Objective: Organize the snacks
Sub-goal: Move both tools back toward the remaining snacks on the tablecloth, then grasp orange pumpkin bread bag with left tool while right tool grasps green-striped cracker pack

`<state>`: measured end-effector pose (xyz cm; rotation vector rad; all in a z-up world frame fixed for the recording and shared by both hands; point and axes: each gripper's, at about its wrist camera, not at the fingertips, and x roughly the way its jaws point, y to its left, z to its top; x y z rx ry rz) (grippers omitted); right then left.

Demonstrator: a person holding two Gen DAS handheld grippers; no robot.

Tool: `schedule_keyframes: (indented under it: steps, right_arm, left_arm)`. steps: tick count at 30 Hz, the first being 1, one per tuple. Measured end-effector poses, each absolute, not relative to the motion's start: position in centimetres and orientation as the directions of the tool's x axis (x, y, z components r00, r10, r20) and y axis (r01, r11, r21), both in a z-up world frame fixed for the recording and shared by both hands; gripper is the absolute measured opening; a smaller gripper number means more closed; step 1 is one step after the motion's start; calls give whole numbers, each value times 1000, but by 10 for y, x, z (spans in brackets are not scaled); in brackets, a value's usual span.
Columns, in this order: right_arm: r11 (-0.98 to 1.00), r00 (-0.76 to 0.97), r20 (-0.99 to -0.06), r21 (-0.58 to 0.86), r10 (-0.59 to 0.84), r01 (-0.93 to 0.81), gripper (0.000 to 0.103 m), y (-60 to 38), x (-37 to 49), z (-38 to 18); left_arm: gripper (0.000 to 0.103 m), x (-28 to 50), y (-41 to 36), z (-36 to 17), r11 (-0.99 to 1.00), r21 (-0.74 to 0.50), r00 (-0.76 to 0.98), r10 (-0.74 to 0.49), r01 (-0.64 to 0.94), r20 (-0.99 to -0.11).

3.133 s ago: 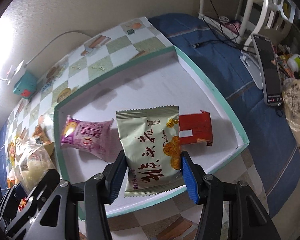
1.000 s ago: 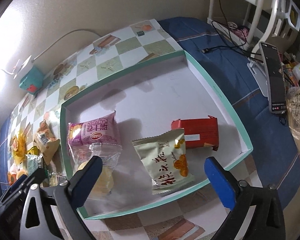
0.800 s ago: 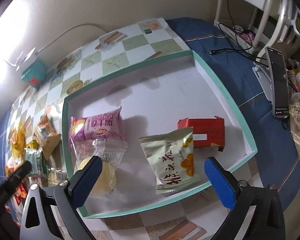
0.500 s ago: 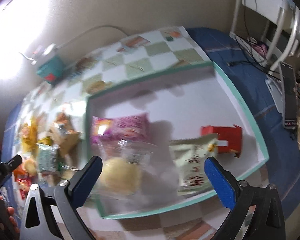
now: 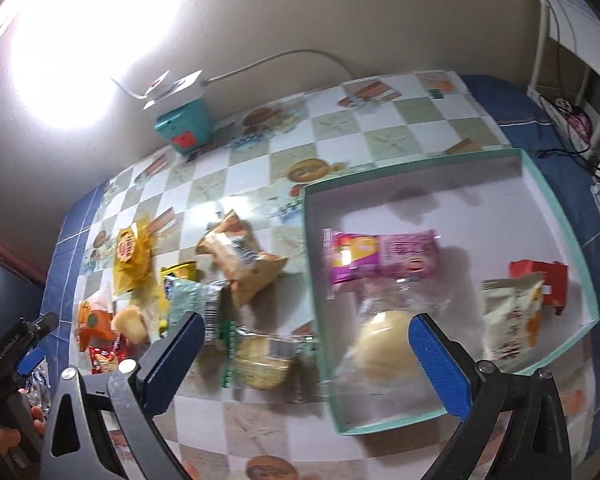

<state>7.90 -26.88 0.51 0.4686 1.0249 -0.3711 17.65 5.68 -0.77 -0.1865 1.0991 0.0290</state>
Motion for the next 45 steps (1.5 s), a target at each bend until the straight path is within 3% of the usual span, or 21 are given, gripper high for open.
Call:
schedule_keyframes:
  steps: [14, 31, 45]
  right_arm:
    - [890, 432, -901, 212, 18, 405, 103, -207, 131, -18]
    - [898, 362, -932, 191, 39, 396, 103, -196, 179, -62]
    - [910, 343, -939, 172, 35, 378, 88, -190, 194, -80]
  left_arm:
    - [97, 204, 119, -43, 953, -195, 390, -91, -234, -916]
    - [97, 249, 86, -66, 969, -214, 378, -155, -120, -913]
    - [97, 258, 58, -93, 983, -181, 323, -158, -40, -933]
